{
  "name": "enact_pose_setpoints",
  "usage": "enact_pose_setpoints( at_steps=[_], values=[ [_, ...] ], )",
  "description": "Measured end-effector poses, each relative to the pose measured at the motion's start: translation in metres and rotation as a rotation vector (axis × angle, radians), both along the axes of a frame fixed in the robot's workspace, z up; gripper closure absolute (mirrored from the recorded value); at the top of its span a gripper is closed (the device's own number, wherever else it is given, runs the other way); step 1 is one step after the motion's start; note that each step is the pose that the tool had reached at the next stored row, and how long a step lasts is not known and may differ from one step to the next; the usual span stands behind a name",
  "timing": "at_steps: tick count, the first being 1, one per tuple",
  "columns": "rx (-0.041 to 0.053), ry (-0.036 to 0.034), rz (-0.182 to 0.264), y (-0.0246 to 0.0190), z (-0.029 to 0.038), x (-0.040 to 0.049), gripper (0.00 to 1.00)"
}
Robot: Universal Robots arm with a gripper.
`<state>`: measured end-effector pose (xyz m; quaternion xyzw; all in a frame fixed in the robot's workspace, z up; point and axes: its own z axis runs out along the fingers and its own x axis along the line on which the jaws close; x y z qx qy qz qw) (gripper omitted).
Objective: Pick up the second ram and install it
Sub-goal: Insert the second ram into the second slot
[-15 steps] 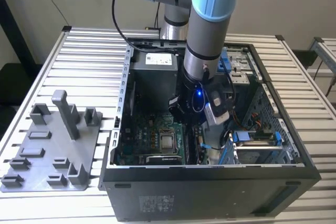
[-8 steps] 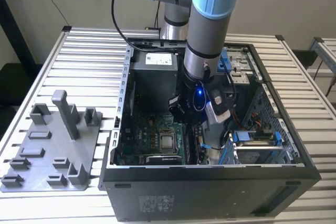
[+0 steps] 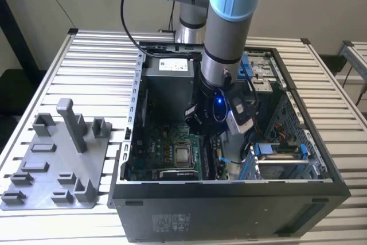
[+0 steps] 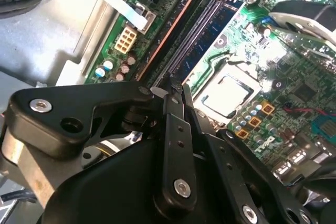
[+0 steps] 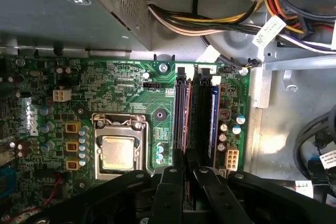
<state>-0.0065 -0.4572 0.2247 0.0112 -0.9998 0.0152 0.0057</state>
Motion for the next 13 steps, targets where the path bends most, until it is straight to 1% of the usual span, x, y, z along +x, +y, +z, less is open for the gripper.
enact_pose_setpoints(
  at_steps=[4,13],
  values=[
    [-0.0004,0.0001,0.004,-0.0001,-0.0002,0.0004,0.86],
    [0.0000,0.0000,0.006,0.0000,-0.0034,0.0010,0.86]
  ],
)
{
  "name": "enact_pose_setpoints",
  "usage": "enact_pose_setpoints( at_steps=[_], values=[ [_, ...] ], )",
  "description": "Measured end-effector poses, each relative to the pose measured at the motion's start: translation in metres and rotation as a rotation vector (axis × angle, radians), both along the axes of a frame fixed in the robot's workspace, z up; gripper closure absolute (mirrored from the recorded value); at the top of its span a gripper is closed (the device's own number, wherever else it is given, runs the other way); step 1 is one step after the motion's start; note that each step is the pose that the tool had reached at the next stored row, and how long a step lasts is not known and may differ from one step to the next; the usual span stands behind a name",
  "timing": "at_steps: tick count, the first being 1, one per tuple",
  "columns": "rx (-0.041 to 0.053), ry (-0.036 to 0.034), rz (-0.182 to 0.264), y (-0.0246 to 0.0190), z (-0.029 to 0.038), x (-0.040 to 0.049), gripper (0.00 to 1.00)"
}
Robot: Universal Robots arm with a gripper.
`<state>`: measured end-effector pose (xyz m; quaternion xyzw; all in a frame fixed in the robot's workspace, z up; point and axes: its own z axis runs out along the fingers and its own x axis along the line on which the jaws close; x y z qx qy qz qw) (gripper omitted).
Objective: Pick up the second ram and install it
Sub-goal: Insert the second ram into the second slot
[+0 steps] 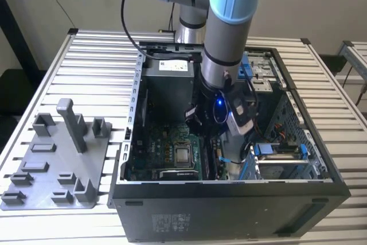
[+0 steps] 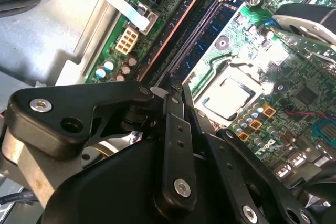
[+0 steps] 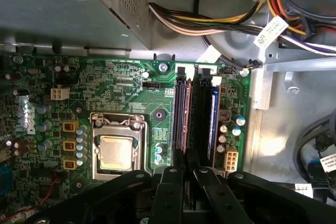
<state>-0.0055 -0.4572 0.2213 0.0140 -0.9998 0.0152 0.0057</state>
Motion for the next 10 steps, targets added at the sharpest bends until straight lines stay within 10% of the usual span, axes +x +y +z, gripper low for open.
enact_pose_setpoints(
  at_steps=[10],
  values=[
    [-0.0005,0.0003,0.000,-0.0001,-0.0063,0.0002,0.86]
  ],
)
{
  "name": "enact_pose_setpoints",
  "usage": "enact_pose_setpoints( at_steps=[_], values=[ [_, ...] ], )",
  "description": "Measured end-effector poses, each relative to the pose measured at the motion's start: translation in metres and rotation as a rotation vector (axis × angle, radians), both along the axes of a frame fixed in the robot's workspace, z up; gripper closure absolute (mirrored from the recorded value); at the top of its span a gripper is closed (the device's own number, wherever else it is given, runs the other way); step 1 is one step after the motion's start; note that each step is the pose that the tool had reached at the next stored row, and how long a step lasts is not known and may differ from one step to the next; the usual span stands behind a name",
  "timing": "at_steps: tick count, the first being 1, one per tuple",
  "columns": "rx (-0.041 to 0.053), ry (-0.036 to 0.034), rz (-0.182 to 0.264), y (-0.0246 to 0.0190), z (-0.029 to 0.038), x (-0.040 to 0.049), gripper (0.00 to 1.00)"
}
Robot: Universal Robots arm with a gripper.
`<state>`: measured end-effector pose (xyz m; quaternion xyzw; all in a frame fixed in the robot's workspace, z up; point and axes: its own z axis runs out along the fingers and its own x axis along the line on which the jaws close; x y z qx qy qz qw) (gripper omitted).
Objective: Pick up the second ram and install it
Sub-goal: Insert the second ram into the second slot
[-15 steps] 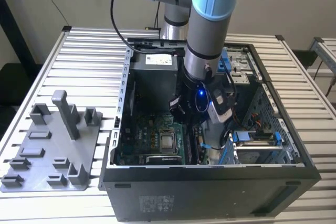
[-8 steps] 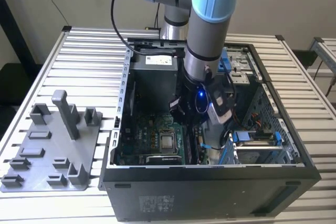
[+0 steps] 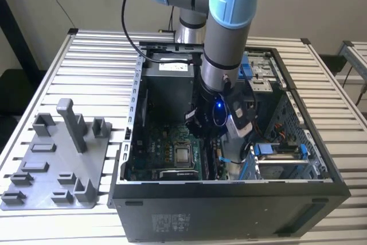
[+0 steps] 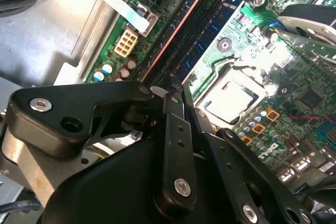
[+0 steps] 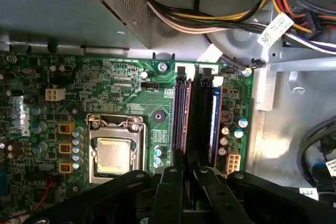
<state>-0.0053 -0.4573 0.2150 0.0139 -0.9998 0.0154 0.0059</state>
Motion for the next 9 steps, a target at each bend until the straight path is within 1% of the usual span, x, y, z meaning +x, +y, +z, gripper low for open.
enact_pose_setpoints(
  at_steps=[5,6,9],
  values=[
    [0.0008,-0.0001,0.000,0.0001,-0.0003,0.0000,0.84],
    [0.0006,-0.0002,0.000,0.0001,-0.0003,0.0000,0.78],
    [-0.0001,0.0000,0.000,0.0000,0.0004,0.0000,0.78]
  ],
)
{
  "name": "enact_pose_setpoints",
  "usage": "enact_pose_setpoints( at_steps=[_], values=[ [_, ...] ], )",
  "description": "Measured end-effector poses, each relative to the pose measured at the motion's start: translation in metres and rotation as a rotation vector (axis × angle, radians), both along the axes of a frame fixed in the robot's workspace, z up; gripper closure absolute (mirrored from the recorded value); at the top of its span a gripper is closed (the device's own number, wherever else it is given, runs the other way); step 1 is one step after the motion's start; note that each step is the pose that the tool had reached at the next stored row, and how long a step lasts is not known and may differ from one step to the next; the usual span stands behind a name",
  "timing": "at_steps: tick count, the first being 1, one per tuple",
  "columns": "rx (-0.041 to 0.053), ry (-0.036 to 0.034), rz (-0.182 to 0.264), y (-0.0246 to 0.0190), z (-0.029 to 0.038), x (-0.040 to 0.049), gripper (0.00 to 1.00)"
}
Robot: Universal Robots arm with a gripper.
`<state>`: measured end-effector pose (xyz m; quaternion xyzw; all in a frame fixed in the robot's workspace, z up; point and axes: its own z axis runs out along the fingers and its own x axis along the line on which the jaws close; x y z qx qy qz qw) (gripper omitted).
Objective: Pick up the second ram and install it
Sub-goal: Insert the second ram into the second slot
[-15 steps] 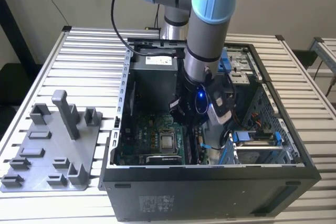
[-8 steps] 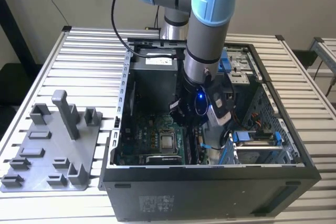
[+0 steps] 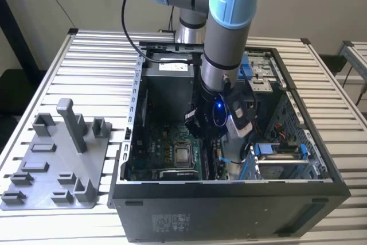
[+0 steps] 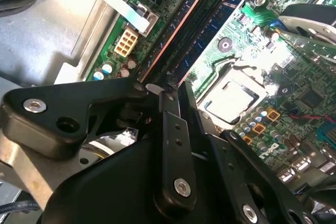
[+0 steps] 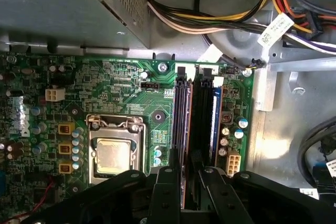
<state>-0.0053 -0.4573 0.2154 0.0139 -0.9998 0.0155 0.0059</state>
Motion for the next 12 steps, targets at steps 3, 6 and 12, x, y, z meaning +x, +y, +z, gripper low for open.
enact_pose_setpoints(
  at_steps=[3,6,12],
  values=[
    [0.0002,-0.0001,0.000,0.0000,0.0093,0.0000,0.78],
    [0.0003,-0.0001,0.000,0.0000,0.0228,-0.0001,0.78],
    [-0.0001,-0.0001,0.000,0.0000,0.0502,-0.0002,0.78]
  ],
)
